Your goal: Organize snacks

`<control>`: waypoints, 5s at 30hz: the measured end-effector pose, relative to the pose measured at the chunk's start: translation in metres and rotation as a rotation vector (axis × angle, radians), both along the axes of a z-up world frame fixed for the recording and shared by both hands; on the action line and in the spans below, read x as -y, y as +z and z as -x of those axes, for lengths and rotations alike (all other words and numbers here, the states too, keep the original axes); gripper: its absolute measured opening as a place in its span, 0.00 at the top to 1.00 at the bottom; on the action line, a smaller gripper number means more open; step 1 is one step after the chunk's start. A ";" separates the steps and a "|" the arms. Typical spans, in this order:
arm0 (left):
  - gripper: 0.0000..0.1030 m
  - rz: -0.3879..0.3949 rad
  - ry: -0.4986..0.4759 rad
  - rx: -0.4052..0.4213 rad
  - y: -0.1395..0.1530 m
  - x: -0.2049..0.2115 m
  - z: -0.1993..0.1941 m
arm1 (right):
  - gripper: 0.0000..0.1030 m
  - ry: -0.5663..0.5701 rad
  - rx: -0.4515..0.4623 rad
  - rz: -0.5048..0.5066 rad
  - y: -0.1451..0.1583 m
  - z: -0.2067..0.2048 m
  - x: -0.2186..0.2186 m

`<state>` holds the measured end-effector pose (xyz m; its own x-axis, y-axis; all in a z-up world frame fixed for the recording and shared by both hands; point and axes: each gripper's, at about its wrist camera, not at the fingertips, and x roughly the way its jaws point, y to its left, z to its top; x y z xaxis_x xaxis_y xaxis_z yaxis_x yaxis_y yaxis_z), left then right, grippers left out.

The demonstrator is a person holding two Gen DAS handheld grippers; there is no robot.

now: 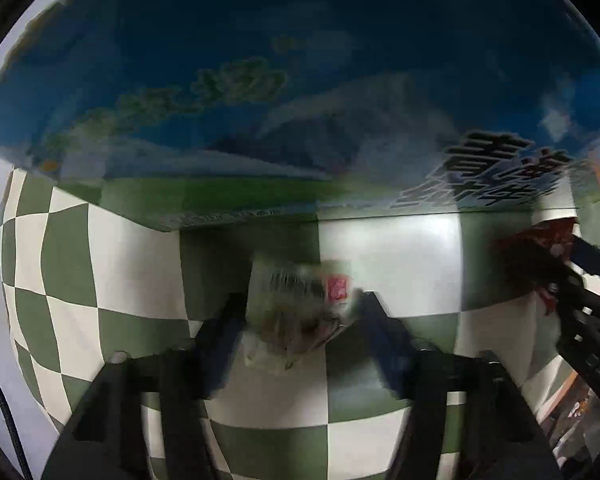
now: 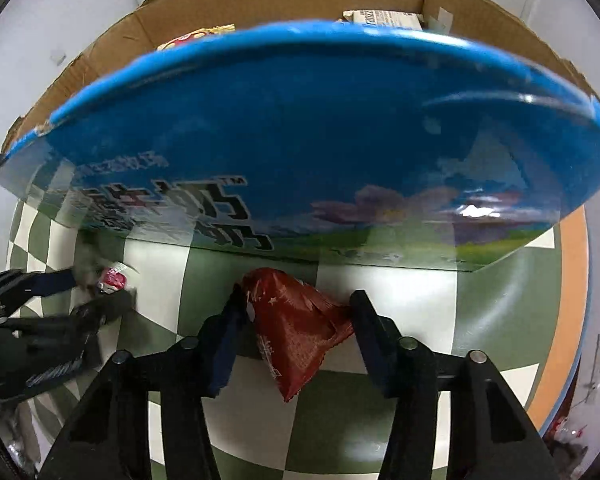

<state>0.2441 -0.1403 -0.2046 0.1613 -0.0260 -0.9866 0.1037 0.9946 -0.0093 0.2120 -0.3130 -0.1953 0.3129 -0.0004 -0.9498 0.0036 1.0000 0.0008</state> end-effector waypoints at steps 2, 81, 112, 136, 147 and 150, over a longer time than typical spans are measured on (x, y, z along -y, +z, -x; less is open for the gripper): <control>0.54 0.006 -0.003 0.006 0.001 0.001 0.004 | 0.48 0.011 -0.005 0.011 0.000 0.003 -0.002; 0.47 0.141 0.047 0.082 0.128 -0.020 -0.088 | 0.50 -0.087 0.156 -0.181 0.124 -0.053 0.029; 0.04 0.057 0.093 0.048 0.094 -0.025 -0.082 | 0.02 -0.146 0.055 0.078 0.094 -0.076 0.019; 0.04 0.087 0.070 0.282 0.183 -0.023 0.001 | 0.02 -0.114 0.250 0.081 0.176 0.005 0.004; 0.04 0.072 0.098 0.454 0.240 -0.027 0.073 | 0.01 -0.091 0.380 0.064 0.237 0.076 -0.008; 0.04 0.070 0.093 0.480 0.252 -0.025 0.091 | 0.01 -0.086 0.408 0.056 0.251 0.097 -0.012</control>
